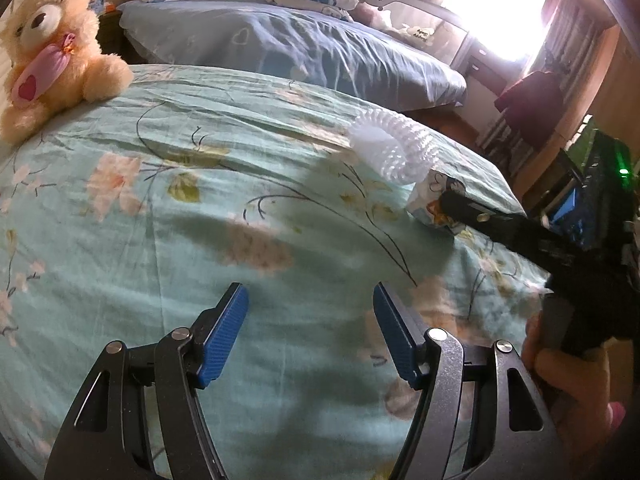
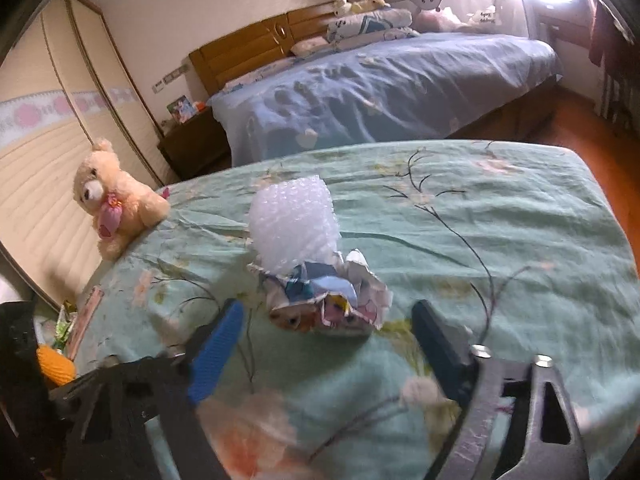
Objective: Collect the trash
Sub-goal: 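Grasp the white foam net with the left tool while the right tool grasps the crumpled wrapper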
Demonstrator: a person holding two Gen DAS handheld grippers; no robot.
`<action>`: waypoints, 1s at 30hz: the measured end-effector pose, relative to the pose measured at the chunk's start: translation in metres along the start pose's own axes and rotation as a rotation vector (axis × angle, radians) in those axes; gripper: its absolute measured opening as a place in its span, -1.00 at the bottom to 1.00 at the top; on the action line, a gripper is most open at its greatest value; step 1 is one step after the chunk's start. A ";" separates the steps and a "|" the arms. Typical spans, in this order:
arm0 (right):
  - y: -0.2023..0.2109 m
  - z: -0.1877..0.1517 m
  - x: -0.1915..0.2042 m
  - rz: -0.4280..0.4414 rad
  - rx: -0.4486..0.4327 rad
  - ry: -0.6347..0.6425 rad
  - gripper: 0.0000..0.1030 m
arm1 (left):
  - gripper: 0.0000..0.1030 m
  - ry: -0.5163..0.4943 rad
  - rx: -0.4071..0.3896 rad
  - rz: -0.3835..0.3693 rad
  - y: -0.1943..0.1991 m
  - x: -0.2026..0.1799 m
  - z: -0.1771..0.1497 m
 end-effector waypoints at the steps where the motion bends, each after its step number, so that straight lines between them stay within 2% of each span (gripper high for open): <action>1: -0.003 -0.001 -0.003 0.008 0.010 -0.012 0.14 | 0.29 -0.002 0.000 -0.001 -0.001 -0.001 0.002; 3: 0.004 -0.001 -0.007 0.029 -0.015 -0.032 -0.03 | 0.30 -0.009 0.002 -0.006 -0.004 -0.003 0.006; 4: 0.008 -0.001 -0.008 0.031 -0.022 -0.035 -0.23 | 0.30 -0.014 0.001 -0.012 -0.005 -0.006 0.009; 5: 0.013 -0.001 -0.010 0.036 -0.027 -0.043 -0.31 | 0.30 -0.019 0.000 -0.014 -0.007 -0.008 0.012; 9: 0.033 -0.010 -0.023 0.021 -0.048 -0.088 -0.32 | 0.30 -0.054 -0.004 -0.038 -0.016 -0.027 0.025; 15: 0.062 -0.033 -0.052 0.023 -0.100 -0.203 -0.32 | 0.34 -0.085 -0.053 -0.086 -0.032 -0.057 0.052; 19: 0.068 -0.042 -0.055 0.023 -0.119 -0.228 -0.32 | 0.36 -0.115 -0.078 -0.024 -0.052 -0.068 0.066; 21: 0.071 -0.043 -0.052 0.004 -0.136 -0.206 -0.32 | 0.17 -0.113 -0.082 -0.039 -0.060 -0.069 0.069; 22: 0.072 -0.042 -0.049 -0.002 -0.146 -0.192 -0.32 | -0.30 -0.117 -0.060 -0.050 -0.067 -0.071 0.070; 23: 0.072 -0.041 -0.047 -0.006 -0.152 -0.185 -0.32 | -0.63 -0.123 -0.033 -0.058 -0.072 -0.072 0.070; 24: 0.073 -0.040 -0.047 -0.007 -0.159 -0.182 -0.32 | -0.63 -0.127 -0.030 -0.054 -0.074 -0.072 0.071; 26: 0.076 -0.040 -0.049 -0.002 -0.172 -0.194 -0.32 | -0.81 -0.133 -0.054 -0.061 -0.066 -0.073 0.070; 30: 0.081 -0.044 -0.057 0.024 -0.179 -0.245 -0.32 | -0.81 -0.137 -0.062 -0.085 -0.042 -0.076 0.053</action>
Point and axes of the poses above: each gripper's, at about its wrist camera, not at the fingertips, and y roughly against the way its jaws point, x to its left, z to its top, the point moved 5 cm from there along -y, roughly the way its jaws point, and after that the axes turned 2 degrees about -y, right-handed, at the moved point
